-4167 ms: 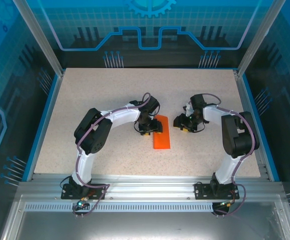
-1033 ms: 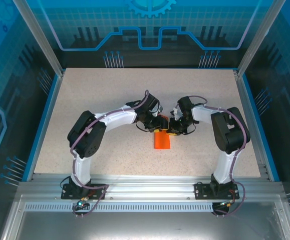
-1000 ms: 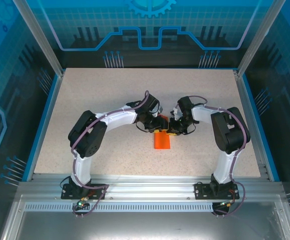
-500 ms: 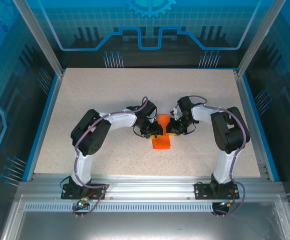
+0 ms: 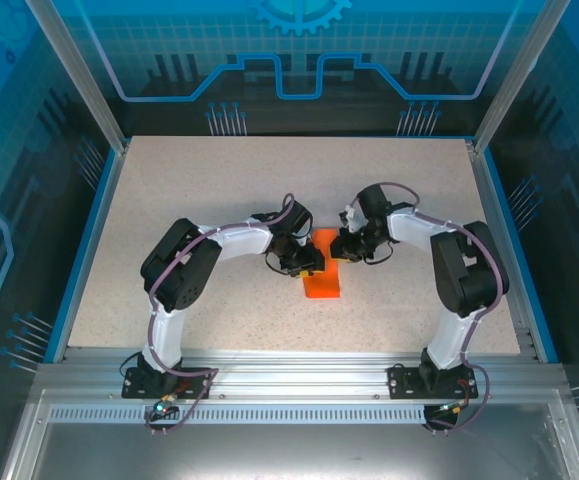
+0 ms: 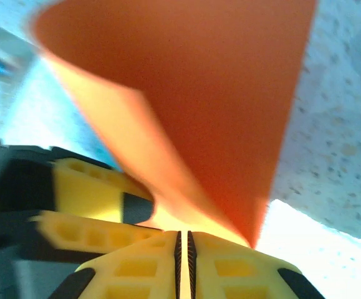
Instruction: Fold a paper plane with a square sheet of paper (fold left side to right side)
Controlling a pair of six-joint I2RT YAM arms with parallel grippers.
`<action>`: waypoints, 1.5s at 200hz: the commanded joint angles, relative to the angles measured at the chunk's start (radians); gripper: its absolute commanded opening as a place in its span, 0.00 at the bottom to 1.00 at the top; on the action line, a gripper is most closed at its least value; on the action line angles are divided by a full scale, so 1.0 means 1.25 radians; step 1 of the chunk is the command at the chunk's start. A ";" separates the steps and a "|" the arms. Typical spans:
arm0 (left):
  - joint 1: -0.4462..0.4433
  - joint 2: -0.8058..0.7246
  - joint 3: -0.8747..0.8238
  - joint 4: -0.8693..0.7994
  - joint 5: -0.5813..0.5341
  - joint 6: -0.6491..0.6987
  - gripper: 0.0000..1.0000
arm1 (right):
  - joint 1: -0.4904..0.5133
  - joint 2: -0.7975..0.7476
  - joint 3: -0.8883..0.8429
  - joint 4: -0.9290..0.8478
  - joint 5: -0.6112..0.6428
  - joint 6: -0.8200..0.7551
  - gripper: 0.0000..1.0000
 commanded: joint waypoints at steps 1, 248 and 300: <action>0.001 0.023 -0.026 -0.021 -0.034 0.009 0.38 | 0.008 0.020 0.042 0.041 -0.052 0.027 0.13; -0.064 -0.107 -0.157 0.041 0.000 0.101 0.41 | 0.028 0.204 0.097 -0.049 0.104 0.076 0.11; -0.097 -0.141 -0.214 0.074 0.001 0.079 0.41 | 0.028 0.204 0.097 -0.049 0.105 0.077 0.11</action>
